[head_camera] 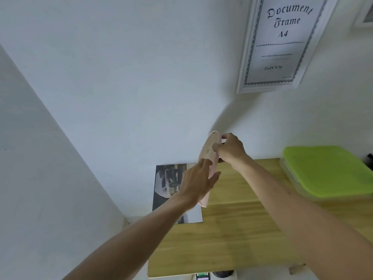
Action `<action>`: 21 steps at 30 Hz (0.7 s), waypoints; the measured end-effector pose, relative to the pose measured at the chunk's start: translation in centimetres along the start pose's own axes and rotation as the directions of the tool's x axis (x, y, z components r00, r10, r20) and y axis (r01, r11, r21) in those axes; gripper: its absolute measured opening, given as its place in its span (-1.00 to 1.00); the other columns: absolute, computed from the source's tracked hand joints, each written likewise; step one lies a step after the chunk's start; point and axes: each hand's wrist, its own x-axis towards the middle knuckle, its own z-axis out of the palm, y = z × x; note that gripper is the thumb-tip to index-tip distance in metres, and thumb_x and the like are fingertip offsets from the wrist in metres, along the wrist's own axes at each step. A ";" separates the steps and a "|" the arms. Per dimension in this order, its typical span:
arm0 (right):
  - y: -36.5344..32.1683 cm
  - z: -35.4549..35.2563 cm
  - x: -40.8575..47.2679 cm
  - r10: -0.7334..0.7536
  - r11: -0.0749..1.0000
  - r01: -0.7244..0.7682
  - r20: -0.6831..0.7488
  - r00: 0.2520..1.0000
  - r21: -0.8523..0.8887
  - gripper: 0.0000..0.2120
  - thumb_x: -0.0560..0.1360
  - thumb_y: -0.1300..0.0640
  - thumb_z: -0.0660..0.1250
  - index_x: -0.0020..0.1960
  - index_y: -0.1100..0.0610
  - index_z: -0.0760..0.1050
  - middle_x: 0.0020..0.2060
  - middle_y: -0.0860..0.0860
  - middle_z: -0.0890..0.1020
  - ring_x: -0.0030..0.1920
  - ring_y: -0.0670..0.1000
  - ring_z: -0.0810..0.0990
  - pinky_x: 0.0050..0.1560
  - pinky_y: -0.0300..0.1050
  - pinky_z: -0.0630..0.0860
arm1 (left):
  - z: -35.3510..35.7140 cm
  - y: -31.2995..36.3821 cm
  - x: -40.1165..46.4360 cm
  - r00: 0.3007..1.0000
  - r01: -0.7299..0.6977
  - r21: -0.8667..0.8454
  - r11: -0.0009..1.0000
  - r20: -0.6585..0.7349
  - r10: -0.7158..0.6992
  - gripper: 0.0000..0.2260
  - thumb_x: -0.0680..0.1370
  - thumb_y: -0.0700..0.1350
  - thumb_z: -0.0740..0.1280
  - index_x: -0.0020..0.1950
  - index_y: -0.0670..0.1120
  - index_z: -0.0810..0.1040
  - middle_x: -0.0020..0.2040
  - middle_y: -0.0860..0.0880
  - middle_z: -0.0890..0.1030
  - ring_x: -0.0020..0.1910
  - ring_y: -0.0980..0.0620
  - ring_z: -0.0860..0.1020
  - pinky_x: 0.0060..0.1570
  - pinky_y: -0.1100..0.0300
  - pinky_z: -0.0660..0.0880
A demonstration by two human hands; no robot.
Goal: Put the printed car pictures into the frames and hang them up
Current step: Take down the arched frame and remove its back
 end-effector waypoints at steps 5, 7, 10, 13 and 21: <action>2.0 -3.5 1.2 0.007 0.998 -0.012 0.086 0.996 0.062 -0.52 0.49 0.37 0.25 0.36 0.03 0.46 -0.01 0.12 0.67 -0.08 0.09 0.69 -0.21 -0.07 0.62 | 1.2 -0.5 1.0 0.996 0.084 -0.131 0.988 0.030 -0.081 -0.60 0.62 0.09 0.20 0.39 -0.07 0.40 0.33 0.01 0.43 0.12 -0.03 0.56 0.07 -0.04 0.54; 2.8 -5.0 1.8 0.008 0.994 -0.025 0.152 0.988 0.110 -0.51 0.49 0.40 0.31 0.33 0.03 0.49 -0.02 0.14 0.69 -0.06 0.10 0.70 -0.14 -0.04 0.62 | 1.2 -1.1 2.0 0.976 0.217 -0.203 0.955 0.026 -0.216 -0.52 0.61 0.01 0.26 0.48 -0.11 0.27 0.41 -0.07 0.31 0.29 -0.08 0.44 0.23 -0.07 0.48; 4.0 -6.9 3.0 -0.004 0.987 -0.035 0.244 0.970 0.155 -0.52 0.49 0.43 0.33 0.29 0.00 0.54 -0.06 0.09 0.71 -0.04 0.09 0.70 -0.10 -0.03 0.61 | 0.8 -2.6 4.2 0.902 0.431 -0.236 0.871 0.103 -0.418 -0.32 0.58 -0.01 0.32 0.58 -0.08 0.03 0.51 -0.16 0.14 0.49 -0.16 0.18 0.43 -0.09 0.25; 5.1 -8.4 4.5 -0.020 0.979 -0.049 0.327 0.945 0.200 -0.53 0.51 0.44 0.32 0.25 -0.04 0.57 -0.10 0.06 0.72 -0.01 0.09 0.69 -0.03 0.01 0.62 | 0.6 -4.1 5.9 0.832 0.554 -0.352 0.754 0.243 -0.498 -0.24 0.54 0.03 0.38 0.60 0.07 0.00 0.47 -0.16 0.31 0.44 -0.15 0.33 0.41 -0.09 0.31; 7.2 -11.4 9.1 -0.213 0.953 0.266 0.302 0.929 -0.147 -0.36 0.54 0.18 0.33 0.43 -0.39 0.27 0.08 -0.07 0.57 0.02 -0.03 0.65 0.02 -0.07 0.60 | 1.1 -2.5 7.3 0.834 0.525 -0.617 0.587 0.235 -0.499 -0.44 0.41 -0.29 0.47 0.34 0.15 0.54 -0.18 -0.13 0.68 -0.22 0.12 0.65 -0.05 0.21 0.56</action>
